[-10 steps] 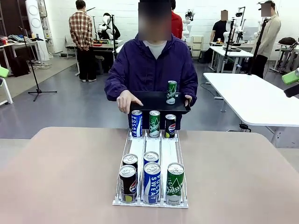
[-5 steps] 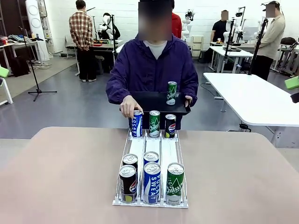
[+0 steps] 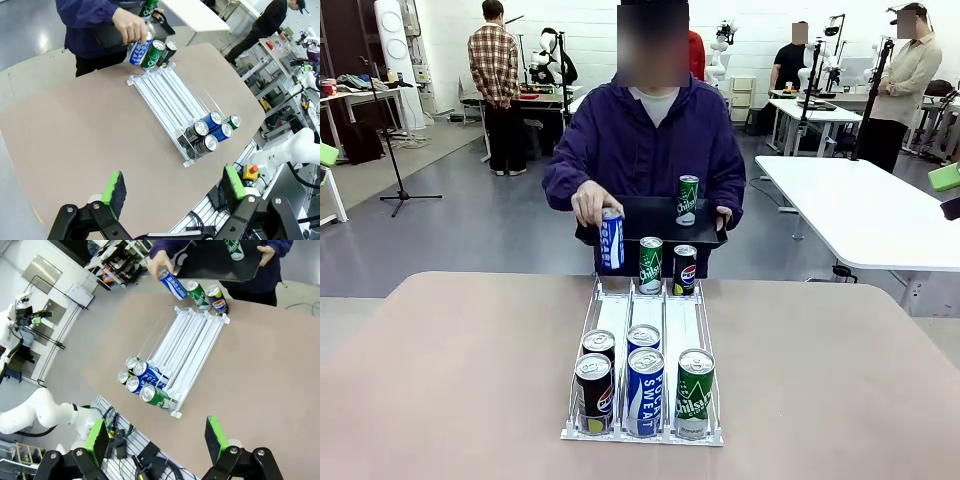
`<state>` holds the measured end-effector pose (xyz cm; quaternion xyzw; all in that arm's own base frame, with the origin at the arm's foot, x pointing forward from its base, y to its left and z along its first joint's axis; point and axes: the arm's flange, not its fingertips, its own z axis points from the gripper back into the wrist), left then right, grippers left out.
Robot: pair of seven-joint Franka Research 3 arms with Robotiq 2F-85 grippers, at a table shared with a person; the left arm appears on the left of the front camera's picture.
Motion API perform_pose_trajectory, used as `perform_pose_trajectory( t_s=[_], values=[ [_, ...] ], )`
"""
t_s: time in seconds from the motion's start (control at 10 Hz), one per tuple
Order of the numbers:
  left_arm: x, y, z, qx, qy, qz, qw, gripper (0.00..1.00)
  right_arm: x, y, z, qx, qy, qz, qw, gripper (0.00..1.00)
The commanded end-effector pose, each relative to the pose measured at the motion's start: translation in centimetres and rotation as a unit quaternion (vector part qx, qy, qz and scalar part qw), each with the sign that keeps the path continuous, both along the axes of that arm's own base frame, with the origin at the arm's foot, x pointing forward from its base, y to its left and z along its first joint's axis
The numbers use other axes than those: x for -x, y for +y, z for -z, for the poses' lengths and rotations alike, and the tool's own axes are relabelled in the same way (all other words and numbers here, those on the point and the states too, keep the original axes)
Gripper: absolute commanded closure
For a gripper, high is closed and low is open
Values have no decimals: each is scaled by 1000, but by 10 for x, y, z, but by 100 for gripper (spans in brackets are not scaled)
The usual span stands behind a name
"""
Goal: Retrieve and hand over the desired beverage to the person.
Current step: Pick up another can of the same type that the person held from the Automatic Can Dispenser.
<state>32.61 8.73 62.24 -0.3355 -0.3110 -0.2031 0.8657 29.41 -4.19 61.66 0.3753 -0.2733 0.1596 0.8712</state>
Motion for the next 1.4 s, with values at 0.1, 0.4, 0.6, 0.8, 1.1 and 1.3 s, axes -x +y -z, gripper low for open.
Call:
perform_pose_trajectory(
  t_s=[0.1, 0.4, 0.6, 0.8, 1.1, 1.3],
  values=[
    [0, 1, 0, 6, -9, 7, 1000, 0, -1, 0, 2, 4, -2, 0, 1000, 0],
    [0, 1, 0, 6, -9, 7, 1000, 0, -1, 0, 2, 4, -2, 0, 1000, 0],
    [0, 1, 0, 6, -9, 7, 1000, 0, -1, 0, 2, 4, -2, 0, 1000, 0],
    [0, 1, 0, 6, -9, 7, 1000, 0, -1, 0, 2, 4, -2, 0, 1000, 0],
    [0, 1, 0, 6, -9, 7, 1000, 0, -1, 0, 2, 4, -2, 0, 1000, 0],
    [0, 1, 0, 6, -9, 7, 1000, 0, -1, 0, 2, 4, -2, 0, 1000, 0]
  ],
)
